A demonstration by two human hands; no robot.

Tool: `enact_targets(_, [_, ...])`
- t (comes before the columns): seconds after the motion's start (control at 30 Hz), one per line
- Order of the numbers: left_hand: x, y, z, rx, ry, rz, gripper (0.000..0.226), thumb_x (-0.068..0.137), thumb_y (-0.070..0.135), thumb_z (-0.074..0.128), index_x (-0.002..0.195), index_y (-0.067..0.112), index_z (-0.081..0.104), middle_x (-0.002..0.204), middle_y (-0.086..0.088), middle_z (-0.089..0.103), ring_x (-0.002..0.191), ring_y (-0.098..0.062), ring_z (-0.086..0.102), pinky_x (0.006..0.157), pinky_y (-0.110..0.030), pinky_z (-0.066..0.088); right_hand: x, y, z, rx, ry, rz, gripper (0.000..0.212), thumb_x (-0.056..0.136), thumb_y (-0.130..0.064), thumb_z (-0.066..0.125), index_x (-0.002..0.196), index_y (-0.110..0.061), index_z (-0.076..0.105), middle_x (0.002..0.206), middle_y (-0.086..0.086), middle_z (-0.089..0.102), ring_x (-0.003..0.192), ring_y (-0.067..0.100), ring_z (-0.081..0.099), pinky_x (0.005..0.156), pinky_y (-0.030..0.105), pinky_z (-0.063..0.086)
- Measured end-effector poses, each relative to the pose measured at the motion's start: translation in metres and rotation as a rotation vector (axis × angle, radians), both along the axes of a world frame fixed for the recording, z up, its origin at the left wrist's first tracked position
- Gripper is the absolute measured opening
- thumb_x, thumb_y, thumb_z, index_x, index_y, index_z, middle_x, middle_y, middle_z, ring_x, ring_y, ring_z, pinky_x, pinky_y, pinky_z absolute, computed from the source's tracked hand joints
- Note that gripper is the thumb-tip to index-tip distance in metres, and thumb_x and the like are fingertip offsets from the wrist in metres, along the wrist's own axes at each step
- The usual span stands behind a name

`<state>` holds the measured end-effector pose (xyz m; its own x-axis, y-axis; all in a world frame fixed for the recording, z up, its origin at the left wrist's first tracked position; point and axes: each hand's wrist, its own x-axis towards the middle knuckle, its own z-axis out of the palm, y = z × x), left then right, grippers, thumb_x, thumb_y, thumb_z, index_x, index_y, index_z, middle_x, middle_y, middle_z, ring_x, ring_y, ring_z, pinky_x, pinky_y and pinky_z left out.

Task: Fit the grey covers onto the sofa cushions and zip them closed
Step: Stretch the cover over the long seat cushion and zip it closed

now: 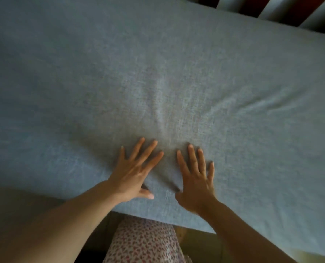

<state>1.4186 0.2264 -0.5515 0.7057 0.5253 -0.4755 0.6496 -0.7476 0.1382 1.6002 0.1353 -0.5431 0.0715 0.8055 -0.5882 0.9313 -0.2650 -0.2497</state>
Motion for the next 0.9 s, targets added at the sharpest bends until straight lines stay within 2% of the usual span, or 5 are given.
enact_targets(0.13, [-0.012,-0.047,-0.008,0.030,0.040,-0.061,0.152,0.017,0.070,0.080,0.149,0.025,0.021,0.158,-0.016,0.008,0.142,-0.040,0.012,0.094,-0.074,0.023,-0.010,-0.059,-0.010,-0.009,-0.117,0.049,0.142,0.038,-0.062,0.084,0.152,-0.027,0.006,0.158,0.017,-0.001,0.145,0.038,-0.001,0.106,0.069,0.011])
enact_targets(0.23, [-0.012,-0.066,-0.013,0.063,0.019,-0.053,0.157,0.013,0.051,0.091,0.150,0.026,0.017,0.157,-0.018,0.011,0.142,-0.041,0.015,0.095,-0.075,0.024,-0.020,-0.089,-0.017,0.052,-0.218,-0.013,0.138,0.034,-0.033,0.094,0.150,-0.026,0.019,0.156,0.018,0.014,0.142,0.039,0.016,0.102,0.071,0.022])
enact_targets(0.4, [-0.010,-0.076,-0.027,0.161,-0.027,-0.047,0.151,0.023,0.024,0.096,0.150,0.028,0.013,0.156,-0.016,0.015,0.141,-0.041,0.015,0.094,-0.074,0.028,-0.019,-0.093,-0.033,0.163,-0.310,0.010,0.132,0.045,-0.029,0.091,0.150,-0.025,0.012,0.156,0.021,0.011,0.143,0.041,0.013,0.105,0.070,0.015])
enact_targets(0.73, [0.015,-0.040,-0.033,0.232,-0.075,-0.069,0.149,0.025,0.017,0.094,0.150,0.031,0.013,0.158,-0.016,0.009,0.143,-0.041,0.009,0.097,-0.073,0.020,0.010,-0.059,-0.041,0.224,-0.408,0.017,0.119,0.064,-0.029,0.080,0.151,-0.026,-0.003,0.157,0.020,0.000,0.144,0.039,0.005,0.106,0.069,0.015])
enact_targets(0.9, [0.037,-0.002,-0.032,0.246,-0.039,-0.048,0.148,0.037,0.016,0.093,0.150,0.033,-0.001,0.159,-0.013,-0.004,0.145,-0.038,0.000,0.100,-0.071,0.018,0.030,-0.018,-0.038,0.166,-0.439,0.025,0.125,0.076,-0.029,0.074,0.142,-0.026,-0.032,0.152,0.020,-0.027,0.142,0.039,-0.018,0.108,0.069,0.004])
